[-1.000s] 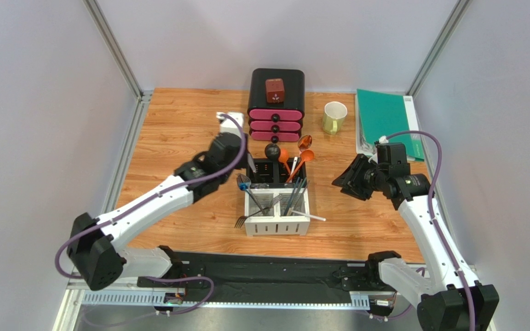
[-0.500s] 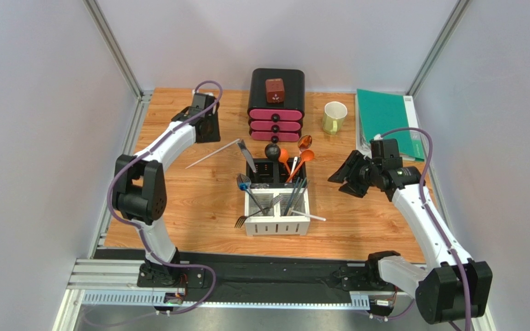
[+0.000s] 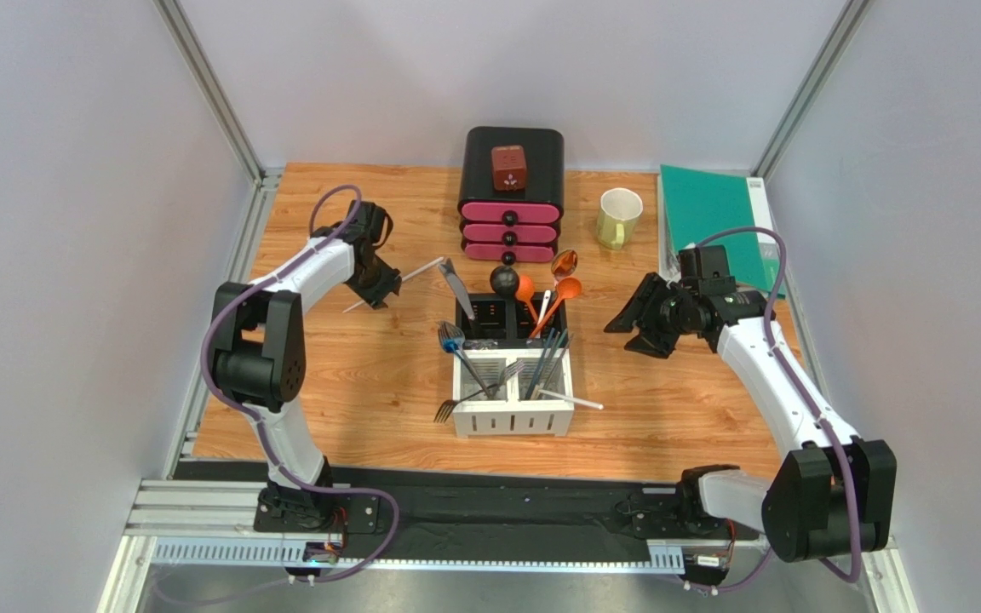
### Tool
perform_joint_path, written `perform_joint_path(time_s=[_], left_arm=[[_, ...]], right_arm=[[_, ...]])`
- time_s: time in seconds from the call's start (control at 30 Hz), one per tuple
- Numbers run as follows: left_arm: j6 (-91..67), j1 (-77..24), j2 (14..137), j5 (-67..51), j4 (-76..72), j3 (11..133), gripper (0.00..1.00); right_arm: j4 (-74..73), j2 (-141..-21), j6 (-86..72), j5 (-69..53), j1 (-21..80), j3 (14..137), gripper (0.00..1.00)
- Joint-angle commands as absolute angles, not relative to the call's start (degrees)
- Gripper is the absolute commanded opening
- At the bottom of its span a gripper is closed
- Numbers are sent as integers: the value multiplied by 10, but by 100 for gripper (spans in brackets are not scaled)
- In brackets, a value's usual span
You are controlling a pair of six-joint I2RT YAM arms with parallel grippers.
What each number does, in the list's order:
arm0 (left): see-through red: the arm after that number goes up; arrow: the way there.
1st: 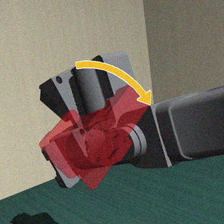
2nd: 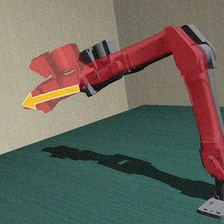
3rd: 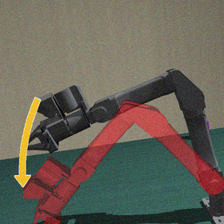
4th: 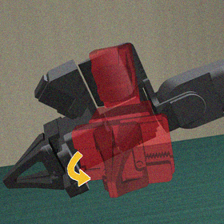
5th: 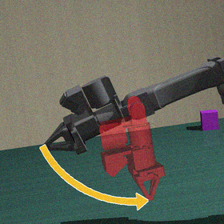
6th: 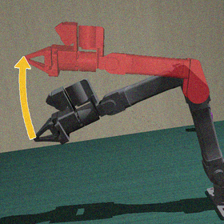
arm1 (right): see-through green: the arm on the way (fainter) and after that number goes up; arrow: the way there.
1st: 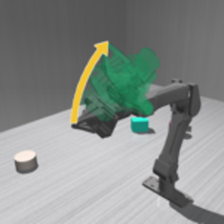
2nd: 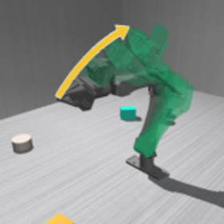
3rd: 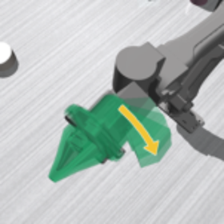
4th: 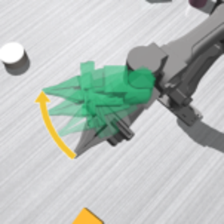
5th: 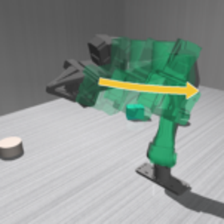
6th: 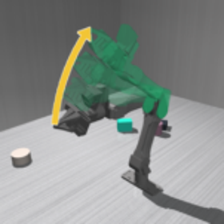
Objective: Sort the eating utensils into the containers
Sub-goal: Pick up the chopstick from the center of the board.
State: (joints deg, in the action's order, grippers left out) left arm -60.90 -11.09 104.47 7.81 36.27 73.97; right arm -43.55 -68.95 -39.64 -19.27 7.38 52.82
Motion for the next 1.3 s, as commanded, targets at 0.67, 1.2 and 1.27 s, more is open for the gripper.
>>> perform_joint_path(time_s=[0.67, 1.2, 1.27], left_arm=[[-1107, -111, 1118, 145, 482, 852, 39], [-1114, -92, 1128, 175, 511, 839, 40], [-1113, -88, 1135, 169, 513, 845, 40]], right_arm=[[-410, -687, -374, -237, 51, 519, 53], [-406, -704, -371, -247, 46, 520, 53], [-405, -705, -373, -247, 44, 521, 53]])
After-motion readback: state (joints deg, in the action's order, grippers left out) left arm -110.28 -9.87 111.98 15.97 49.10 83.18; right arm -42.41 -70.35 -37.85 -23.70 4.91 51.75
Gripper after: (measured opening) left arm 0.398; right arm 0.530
